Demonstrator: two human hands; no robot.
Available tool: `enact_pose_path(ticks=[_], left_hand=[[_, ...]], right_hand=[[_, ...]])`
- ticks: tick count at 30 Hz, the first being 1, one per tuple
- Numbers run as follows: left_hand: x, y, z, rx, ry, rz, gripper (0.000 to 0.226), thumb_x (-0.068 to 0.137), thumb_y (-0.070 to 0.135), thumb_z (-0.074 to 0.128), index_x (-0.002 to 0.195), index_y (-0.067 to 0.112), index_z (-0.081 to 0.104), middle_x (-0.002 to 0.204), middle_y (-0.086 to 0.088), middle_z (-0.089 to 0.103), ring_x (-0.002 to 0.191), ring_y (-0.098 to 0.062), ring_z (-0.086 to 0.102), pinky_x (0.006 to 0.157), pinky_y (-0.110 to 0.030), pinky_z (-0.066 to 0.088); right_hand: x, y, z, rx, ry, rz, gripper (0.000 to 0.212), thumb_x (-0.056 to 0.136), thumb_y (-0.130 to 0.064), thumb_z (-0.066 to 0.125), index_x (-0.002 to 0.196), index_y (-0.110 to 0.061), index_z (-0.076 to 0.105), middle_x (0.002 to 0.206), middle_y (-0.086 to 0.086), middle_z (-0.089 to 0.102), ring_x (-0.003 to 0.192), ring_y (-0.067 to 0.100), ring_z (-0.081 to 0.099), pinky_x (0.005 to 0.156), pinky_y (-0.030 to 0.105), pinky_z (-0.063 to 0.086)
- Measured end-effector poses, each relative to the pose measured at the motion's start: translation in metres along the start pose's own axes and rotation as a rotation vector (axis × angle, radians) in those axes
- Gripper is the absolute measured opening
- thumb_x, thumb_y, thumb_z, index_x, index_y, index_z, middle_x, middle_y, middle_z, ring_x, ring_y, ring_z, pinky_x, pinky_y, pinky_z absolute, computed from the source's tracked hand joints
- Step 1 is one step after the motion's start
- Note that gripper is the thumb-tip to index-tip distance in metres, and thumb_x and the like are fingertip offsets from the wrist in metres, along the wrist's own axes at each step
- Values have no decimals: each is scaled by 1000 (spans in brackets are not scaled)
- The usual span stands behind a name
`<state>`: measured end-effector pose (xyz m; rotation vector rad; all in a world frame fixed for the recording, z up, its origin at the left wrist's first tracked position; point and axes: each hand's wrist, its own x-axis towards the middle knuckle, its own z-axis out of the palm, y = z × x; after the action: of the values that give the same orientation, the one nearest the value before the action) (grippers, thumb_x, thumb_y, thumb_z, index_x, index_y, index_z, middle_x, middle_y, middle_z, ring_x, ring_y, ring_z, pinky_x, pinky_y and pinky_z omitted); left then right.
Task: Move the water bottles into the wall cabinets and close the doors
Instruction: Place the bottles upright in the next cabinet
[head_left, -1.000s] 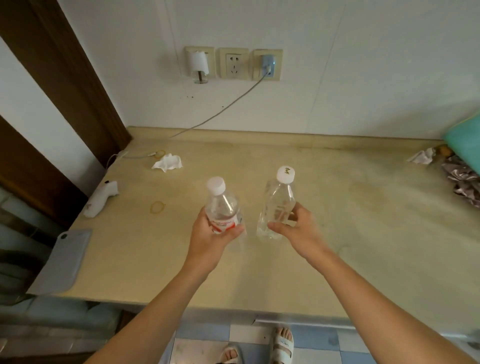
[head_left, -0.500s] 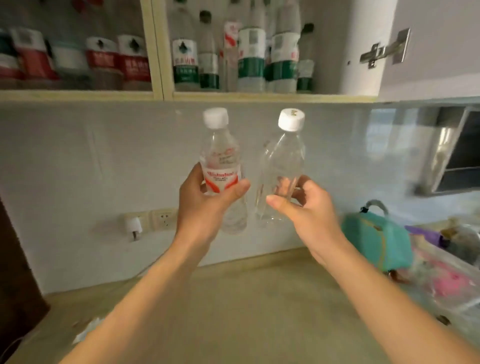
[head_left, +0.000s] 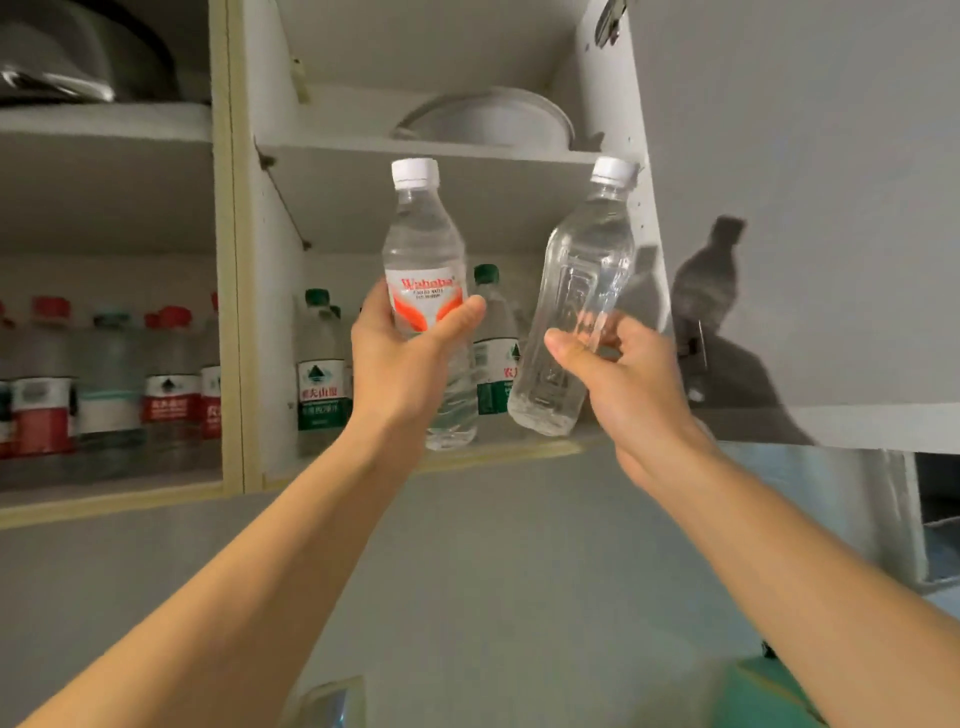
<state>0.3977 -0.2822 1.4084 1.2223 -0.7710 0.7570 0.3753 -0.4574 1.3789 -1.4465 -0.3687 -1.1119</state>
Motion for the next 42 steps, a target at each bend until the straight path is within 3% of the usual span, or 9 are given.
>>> enact_pose_path(ticks=[3,6,11,17,24,28,33,37,42], left_hand=[[21,-12,12,98,19,7,38,80,26,85,111,25,61,89,13,74,80,2,70,62,-9,52],[36,-36,18,206,18,-98,40,82,35,81,115,28,58,100,11,71,86,-4,69,67,-20,53],[42,-74,32,444,124,-112,59,89,46,71,136,27,43,131,0,52,111,-17,57,80,-29,46],[40,-99,58,605,171,23,70,95,44,62,151,22,26,144,-5,33,131,-20,33,104,-36,37],[45,-111,88,721,169,26,62,99,38,58,147,16,25,143,-11,31,121,-19,30,106,-34,37],[45,-115,104,711,131,-2,63,102,36,52,151,16,18,148,-11,26,133,-26,29,114,-40,33],[52,-127,121,635,58,-102,56,104,36,47,149,15,21,150,-13,25,136,-28,31,113,-41,36],[63,-135,130,586,-2,-187,58,104,37,48,152,18,20,144,-15,31,128,-30,43,107,-48,45],[70,-146,130,555,-78,-213,57,102,37,53,149,23,24,142,-11,35,125,-27,48,97,-35,43]], right_hand=[[31,11,2,-29,-17,21,13,87,-31,78,95,-28,69,95,-6,75,87,7,69,82,31,53],[58,31,0,-95,-50,37,13,89,-34,75,100,-30,68,90,-15,73,86,1,67,81,31,51],[85,69,-8,-178,-77,138,61,92,-37,71,146,-17,49,142,-1,57,130,24,55,110,46,43],[93,110,-29,-272,-9,85,49,94,-44,67,136,-22,56,79,-30,47,67,-8,55,62,15,37],[108,118,-41,-426,-72,71,37,93,-41,70,124,-28,56,87,-23,56,79,1,56,63,17,39],[107,119,-40,-515,-85,88,56,95,-37,69,143,-18,47,130,-1,62,115,23,61,98,43,51],[108,120,-38,-551,-87,73,60,95,-33,68,147,-16,43,139,6,57,127,26,54,108,47,45],[109,124,-35,-654,-68,73,63,97,-29,66,150,-13,36,143,11,50,126,30,54,105,50,47],[110,128,-36,-707,-50,91,54,98,-30,65,142,-10,42,121,10,62,110,29,61,92,43,52]])
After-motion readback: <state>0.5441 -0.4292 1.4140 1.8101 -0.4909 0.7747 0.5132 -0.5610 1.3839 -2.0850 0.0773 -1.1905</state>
